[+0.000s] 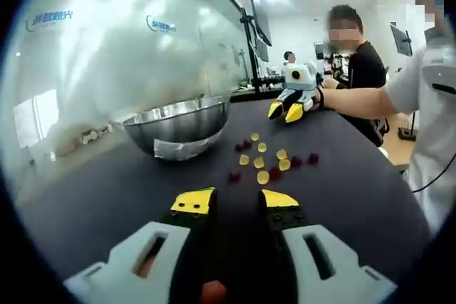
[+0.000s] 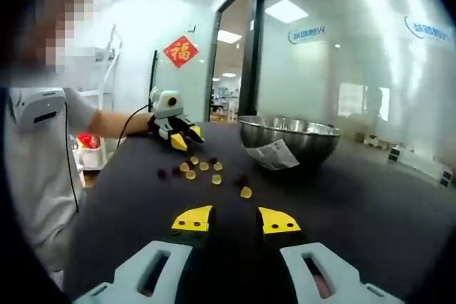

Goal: Pick candy and put bowl

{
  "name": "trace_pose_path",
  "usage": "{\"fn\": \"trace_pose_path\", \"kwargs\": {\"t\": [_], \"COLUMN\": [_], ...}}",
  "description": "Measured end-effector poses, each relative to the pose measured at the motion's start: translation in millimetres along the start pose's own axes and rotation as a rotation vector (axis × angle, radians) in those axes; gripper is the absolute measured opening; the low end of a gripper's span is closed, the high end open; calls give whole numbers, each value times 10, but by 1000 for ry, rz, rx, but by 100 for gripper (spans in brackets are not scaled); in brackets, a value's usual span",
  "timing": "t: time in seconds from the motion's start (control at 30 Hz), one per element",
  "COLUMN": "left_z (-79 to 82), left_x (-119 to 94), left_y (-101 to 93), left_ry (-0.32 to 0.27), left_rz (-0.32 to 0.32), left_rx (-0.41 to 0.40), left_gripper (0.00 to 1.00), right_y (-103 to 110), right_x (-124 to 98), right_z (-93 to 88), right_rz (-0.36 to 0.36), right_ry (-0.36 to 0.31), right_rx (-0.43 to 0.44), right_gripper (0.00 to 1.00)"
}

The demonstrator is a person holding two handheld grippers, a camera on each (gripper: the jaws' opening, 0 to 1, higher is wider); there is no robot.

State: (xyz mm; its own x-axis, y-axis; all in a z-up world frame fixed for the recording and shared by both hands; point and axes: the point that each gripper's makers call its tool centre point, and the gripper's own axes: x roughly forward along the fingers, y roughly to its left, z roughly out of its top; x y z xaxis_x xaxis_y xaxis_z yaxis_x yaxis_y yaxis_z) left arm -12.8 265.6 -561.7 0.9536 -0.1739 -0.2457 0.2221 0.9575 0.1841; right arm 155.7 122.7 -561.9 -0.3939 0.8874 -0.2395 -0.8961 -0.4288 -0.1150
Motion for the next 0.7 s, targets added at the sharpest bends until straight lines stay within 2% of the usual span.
{"fn": "trace_pose_path", "kwargs": {"t": [0.2, 0.27, 0.33, 0.53, 0.7], "left_z": [-93, -79, -80, -69, -62], "left_x": [105, 137, 160, 248, 373], "left_y": [58, 89, 79, 76, 10], "left_ry": [49, 40, 39, 37, 58], "left_rz": [-12, -14, -35, -66, -130], "left_rx": [12, 7, 1, 2, -32], "left_gripper": [18, 17, 17, 15, 11], "right_y": [-157, -166, -131, -108, -78], "right_x": [0, 25, 47, 157, 386], "right_z": [-136, -163, -234, -200, -145], "right_rz": [-52, -51, -29, 9, 52], "right_ry": [75, 90, 136, 136, 138], "right_rx": [63, 67, 60, 55, 44], "right_gripper": [17, 17, 17, 17, 17]}}
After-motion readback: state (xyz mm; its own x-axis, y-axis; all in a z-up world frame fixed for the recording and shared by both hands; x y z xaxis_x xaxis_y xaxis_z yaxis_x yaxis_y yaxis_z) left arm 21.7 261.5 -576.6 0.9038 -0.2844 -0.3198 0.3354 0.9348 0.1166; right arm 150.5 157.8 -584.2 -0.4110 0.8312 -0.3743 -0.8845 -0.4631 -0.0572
